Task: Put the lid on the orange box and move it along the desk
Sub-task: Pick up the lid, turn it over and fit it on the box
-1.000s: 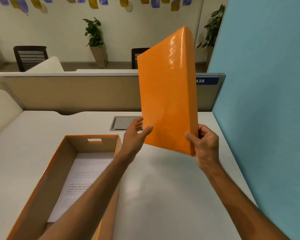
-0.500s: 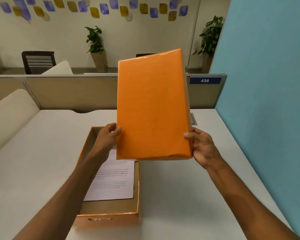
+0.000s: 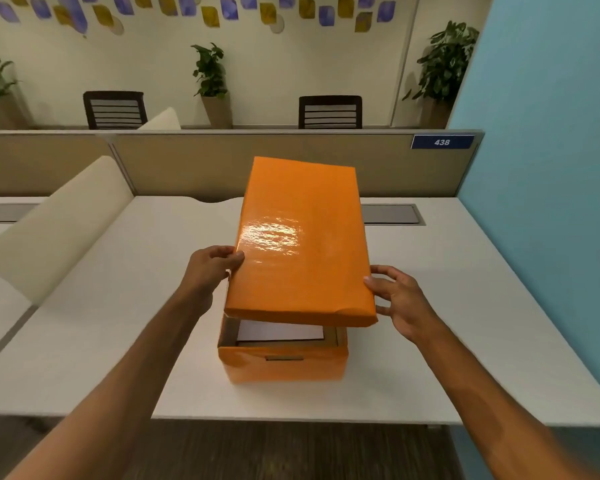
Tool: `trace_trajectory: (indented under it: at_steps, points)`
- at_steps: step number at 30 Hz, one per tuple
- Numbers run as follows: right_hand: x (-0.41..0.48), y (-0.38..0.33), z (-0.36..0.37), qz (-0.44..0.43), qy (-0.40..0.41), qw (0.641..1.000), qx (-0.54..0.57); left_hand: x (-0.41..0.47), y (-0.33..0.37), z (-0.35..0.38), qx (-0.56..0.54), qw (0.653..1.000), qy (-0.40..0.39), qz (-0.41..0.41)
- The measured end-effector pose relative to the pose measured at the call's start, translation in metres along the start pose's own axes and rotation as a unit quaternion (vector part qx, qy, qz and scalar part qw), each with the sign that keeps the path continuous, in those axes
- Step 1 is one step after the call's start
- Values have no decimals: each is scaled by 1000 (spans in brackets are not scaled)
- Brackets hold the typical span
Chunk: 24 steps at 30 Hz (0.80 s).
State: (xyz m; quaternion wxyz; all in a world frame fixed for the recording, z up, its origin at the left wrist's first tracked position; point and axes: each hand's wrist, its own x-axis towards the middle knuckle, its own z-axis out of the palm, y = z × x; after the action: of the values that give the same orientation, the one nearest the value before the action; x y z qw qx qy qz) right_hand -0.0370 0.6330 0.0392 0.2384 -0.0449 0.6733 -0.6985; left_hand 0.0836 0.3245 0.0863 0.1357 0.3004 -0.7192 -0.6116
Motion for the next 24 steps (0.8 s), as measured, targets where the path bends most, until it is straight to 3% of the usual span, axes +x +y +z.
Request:
trace_trajectory:
  at_steps: [12,24]
  points:
    - [2,34,33,63,21,996,-51,9,-69,-18,18,995,-7,-97]
    - [9,53,31,85,74,988,-109,10,-95,-9,19,996,-23,-81]
